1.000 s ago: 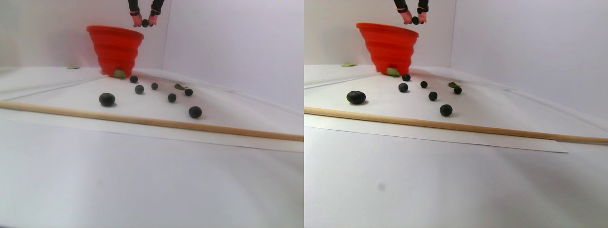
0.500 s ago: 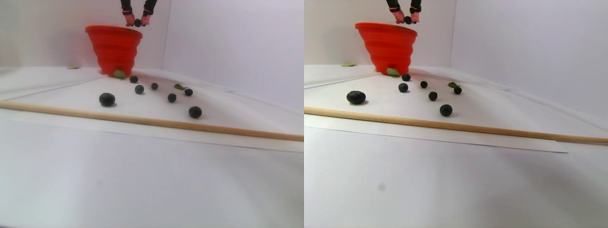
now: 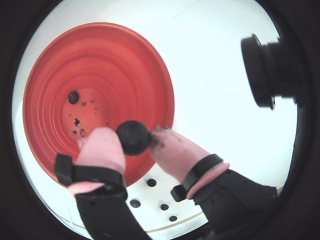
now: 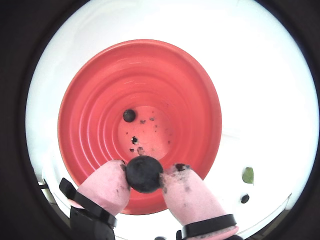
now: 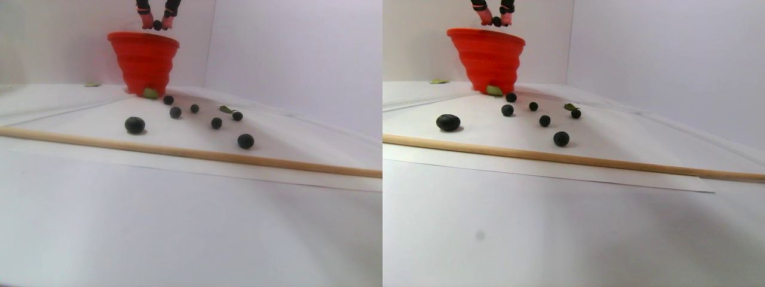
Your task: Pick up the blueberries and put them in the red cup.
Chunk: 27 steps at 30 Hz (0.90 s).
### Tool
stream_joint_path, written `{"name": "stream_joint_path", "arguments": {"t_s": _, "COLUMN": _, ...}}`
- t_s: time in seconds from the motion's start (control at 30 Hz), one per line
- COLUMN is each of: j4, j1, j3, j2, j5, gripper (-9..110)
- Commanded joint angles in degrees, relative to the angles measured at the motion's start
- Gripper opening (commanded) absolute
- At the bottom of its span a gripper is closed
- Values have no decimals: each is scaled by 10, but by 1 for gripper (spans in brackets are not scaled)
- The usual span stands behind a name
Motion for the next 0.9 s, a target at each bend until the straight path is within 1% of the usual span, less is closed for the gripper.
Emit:
{"name": "stream_joint_path", "arguments": {"t_s": 0.0, "j4": -18, "j1": 1, "j3": -41, "j2": 56, "j5": -1, "gripper": 15}}
{"name": "stream_joint_path", "arguments": {"t_s": 0.2, "j4": -18, "j1": 7, "j3": -36, "j2": 60, "j5": -8, "gripper": 18}}
{"name": "stream_joint_path", "arguments": {"t_s": 0.47, "j4": -4, "j1": 42, "j3": -25, "j2": 79, "j5": -21, "gripper": 16}}
{"name": "stream_joint_path", "arguments": {"t_s": 0.87, "j4": 32, "j1": 95, "j3": -31, "j2": 95, "j5": -11, "gripper": 16}}
